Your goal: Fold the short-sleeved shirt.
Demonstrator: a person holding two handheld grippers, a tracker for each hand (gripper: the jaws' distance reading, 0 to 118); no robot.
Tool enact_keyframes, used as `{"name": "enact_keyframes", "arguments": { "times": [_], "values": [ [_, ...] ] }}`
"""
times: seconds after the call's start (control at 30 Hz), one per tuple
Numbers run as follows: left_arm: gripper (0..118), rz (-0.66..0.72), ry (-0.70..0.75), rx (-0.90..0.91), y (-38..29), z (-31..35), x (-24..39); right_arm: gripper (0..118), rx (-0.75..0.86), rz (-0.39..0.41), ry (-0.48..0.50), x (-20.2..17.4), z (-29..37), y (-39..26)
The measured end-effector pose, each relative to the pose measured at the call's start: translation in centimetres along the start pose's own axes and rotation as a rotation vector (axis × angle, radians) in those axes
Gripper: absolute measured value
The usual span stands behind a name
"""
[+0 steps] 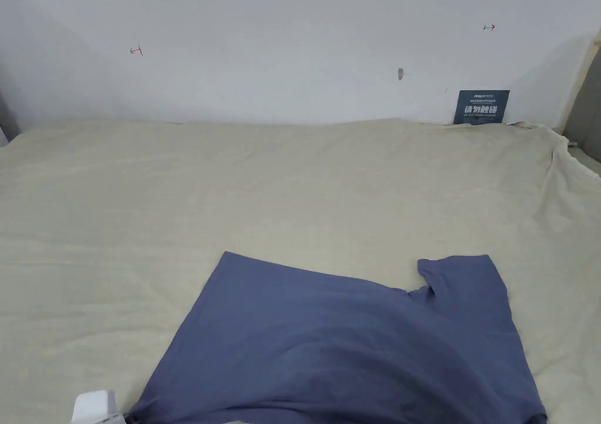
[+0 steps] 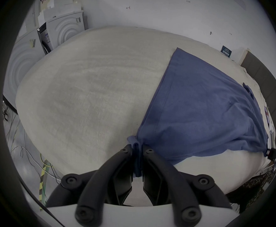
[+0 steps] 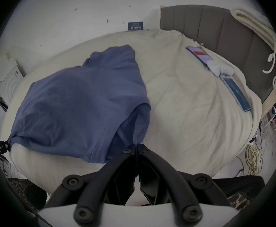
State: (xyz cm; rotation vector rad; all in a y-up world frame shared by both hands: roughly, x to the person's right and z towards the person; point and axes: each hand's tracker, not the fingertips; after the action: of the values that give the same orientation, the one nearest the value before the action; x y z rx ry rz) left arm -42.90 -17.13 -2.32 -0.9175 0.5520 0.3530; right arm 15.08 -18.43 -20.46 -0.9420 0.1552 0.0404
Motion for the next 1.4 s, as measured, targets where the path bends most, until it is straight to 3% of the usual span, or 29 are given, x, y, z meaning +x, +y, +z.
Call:
{"name": "enact_keyframes", "arguments": {
  "times": [0.07,0.13,0.2,0.27,0.33,0.53,0.7,0.83,0.9,0.97,1.03,1.1,1.13,1.4],
  "values": [
    [15,0.008,0.005,-0.002,0.4,0.4,0.1,2,0.006,-0.003,-0.002,-1.0,1.0,0.0],
    [30,0.008,0.013,-0.017,0.7,2.2,1.3,12,0.007,-0.004,0.003,-1.1,1.6,0.9],
    [64,0.009,-0.001,-0.015,1.6,3.4,1.7,55,0.036,0.003,0.003,-0.8,2.3,1.8],
    [84,0.031,-0.048,0.058,2.9,4.8,2.1,80,0.108,0.003,0.01,-0.9,3.8,3.4],
    [94,0.029,-0.081,0.149,4.5,7.1,3.0,80,0.203,0.014,0.009,-1.2,6.1,5.2],
    [94,-0.049,-0.107,0.415,9.1,13.7,7.6,80,0.471,0.054,0.059,-3.0,13.3,10.3],
    [94,-0.075,-0.111,0.59,10.3,15.6,10.5,80,0.619,0.1,0.053,-4.7,16.7,12.0],
    [83,-0.089,-0.109,0.676,9.7,16.2,12.7,79,0.705,0.148,0.013,-6.2,18.2,12.1],
    [63,-0.108,-0.13,0.726,9.2,16.3,13.5,71,0.721,0.161,0.002,-6.7,18.6,11.9],
    [33,-0.132,-0.141,0.744,8.7,16.3,14.2,53,0.74,0.162,-0.006,-7.0,18.8,11.7],
    [28,-0.148,-0.17,0.748,8.4,16.0,14.5,48,0.755,0.155,-0.016,-7.3,19.0,11.4],
    [2,-0.155,-0.214,0.747,8.2,15.7,14.6,15,0.764,0.141,-0.013,-7.2,18.9,11.2],
    [0,-0.155,-0.231,0.749,8.0,15.6,14.7,0,0.769,0.135,-0.01,-7.2,18.8,11.1],
    [0,-0.183,-0.239,0.702,9.5,14.1,14.9,0,0.744,0.144,0.01,-7.0,17.8,11.6]
  ]
}}
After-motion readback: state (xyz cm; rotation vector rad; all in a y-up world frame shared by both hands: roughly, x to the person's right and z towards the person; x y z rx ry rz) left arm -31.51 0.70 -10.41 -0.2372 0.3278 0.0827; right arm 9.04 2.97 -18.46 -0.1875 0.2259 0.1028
